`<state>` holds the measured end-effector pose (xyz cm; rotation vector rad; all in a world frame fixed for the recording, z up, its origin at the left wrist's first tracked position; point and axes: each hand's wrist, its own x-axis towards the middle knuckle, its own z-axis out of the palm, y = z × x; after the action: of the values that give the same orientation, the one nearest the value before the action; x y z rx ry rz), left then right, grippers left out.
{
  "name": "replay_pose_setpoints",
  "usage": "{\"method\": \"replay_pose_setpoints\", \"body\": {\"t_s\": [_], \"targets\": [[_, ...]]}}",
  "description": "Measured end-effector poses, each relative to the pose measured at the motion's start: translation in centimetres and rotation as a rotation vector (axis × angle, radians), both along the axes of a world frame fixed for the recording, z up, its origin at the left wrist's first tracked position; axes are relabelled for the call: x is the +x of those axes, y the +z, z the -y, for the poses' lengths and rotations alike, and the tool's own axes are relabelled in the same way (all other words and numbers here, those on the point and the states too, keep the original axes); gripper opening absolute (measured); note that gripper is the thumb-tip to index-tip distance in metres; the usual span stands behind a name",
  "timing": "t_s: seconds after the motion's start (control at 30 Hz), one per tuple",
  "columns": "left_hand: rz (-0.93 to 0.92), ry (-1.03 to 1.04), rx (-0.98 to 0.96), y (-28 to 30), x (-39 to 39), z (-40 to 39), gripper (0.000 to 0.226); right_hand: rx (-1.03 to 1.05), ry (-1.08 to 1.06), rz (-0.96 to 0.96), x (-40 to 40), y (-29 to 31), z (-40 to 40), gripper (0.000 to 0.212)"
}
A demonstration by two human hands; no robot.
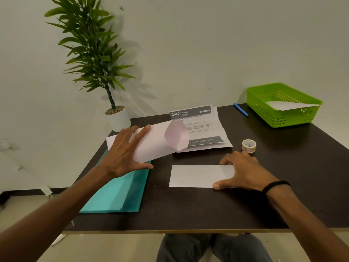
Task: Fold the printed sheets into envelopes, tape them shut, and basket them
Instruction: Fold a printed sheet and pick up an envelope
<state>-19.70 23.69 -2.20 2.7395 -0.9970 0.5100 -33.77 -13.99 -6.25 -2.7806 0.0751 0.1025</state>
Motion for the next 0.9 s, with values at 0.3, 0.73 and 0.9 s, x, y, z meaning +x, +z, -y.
{"method": "replay_pose_setpoints", "body": {"t_s": [0.3,0.73,0.9], "targets": [[0.087,0.084,0.068,-0.2,0.4,-2.3,0.114,0.720,-0.030,0.401,-0.8,-2.3,1.3,0.017],[0.122,0.029,0.119,-0.1,0.2,-0.8,0.113,1.062,-0.174,0.473,-0.4,-3.0,1.7,0.025],[0.143,-0.045,0.203,-0.1,0.2,0.8,0.116,1.045,-0.163,0.441,-0.5,-2.8,1.6,0.027]]}}
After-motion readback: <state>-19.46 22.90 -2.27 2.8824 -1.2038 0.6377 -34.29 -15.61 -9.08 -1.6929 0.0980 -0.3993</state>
